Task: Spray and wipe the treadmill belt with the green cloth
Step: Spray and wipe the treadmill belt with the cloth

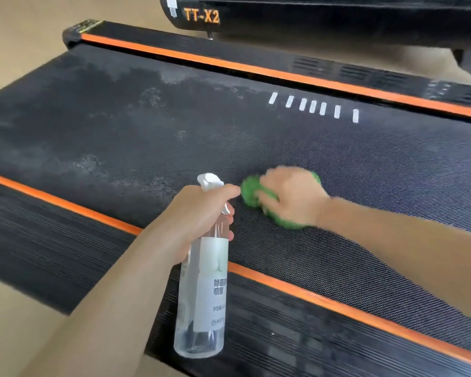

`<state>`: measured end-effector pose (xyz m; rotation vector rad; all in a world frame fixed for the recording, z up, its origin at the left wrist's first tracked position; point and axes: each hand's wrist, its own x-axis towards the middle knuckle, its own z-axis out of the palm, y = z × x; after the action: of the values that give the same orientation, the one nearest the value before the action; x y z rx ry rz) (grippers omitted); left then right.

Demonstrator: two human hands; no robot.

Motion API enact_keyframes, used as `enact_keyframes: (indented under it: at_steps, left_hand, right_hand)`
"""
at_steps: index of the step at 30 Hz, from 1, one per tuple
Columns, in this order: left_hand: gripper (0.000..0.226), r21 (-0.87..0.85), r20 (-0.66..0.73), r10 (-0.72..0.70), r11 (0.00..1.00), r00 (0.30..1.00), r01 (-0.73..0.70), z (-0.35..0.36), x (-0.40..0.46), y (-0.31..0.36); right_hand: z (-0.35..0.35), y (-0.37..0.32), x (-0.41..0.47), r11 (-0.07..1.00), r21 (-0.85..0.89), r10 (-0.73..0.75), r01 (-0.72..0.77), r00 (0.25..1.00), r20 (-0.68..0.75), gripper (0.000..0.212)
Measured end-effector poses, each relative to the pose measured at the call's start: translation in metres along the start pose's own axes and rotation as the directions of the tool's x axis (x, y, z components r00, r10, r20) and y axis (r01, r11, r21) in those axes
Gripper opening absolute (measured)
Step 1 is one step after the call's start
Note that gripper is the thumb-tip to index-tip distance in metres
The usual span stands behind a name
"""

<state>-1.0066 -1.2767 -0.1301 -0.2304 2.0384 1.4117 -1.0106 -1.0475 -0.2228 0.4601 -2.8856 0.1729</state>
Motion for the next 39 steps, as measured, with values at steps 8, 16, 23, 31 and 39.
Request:
enact_keyframes:
  at_steps: [8, 16, 23, 31, 39]
  left_hand:
    - [0.035, 0.135, 0.039, 0.008, 0.991, 0.999, -0.013, -0.011, -0.002, 0.002]
    - [0.037, 0.408, 0.190, 0.052, 0.904, 0.980, -0.127, -0.021, -0.022, -0.004]
    - [0.038, 0.536, 0.221, 0.141, 0.809, 0.965, -0.241, 0.000, -0.026, -0.016]
    - [0.047, 0.599, 0.113, 0.176, 0.773, 0.978, -0.208, 0.011, -0.024, -0.017]
    - [0.039, 0.492, 0.114, 0.142, 0.852, 0.983, -0.180, 0.000, -0.034, -0.008]
  right_hand:
    - [0.011, -0.006, 0.013, 0.945, 0.077, 0.319, -0.318, 0.948, 0.005, 0.036]
    - [-0.028, 0.040, -0.080, 0.971, -0.088, 0.224, -0.222, 0.974, 0.016, 0.043]
    - [-0.017, 0.058, -0.051, 0.799, -0.068, 0.599, -0.597, 0.800, 0.019, 0.042]
    - [-0.018, 0.045, -0.054, 0.778, -0.062, 0.627, -0.625, 0.778, 0.034, 0.048]
    - [-0.025, 0.045, -0.056, 0.794, -0.042, 0.608, -0.607, 0.790, 0.084, 0.048]
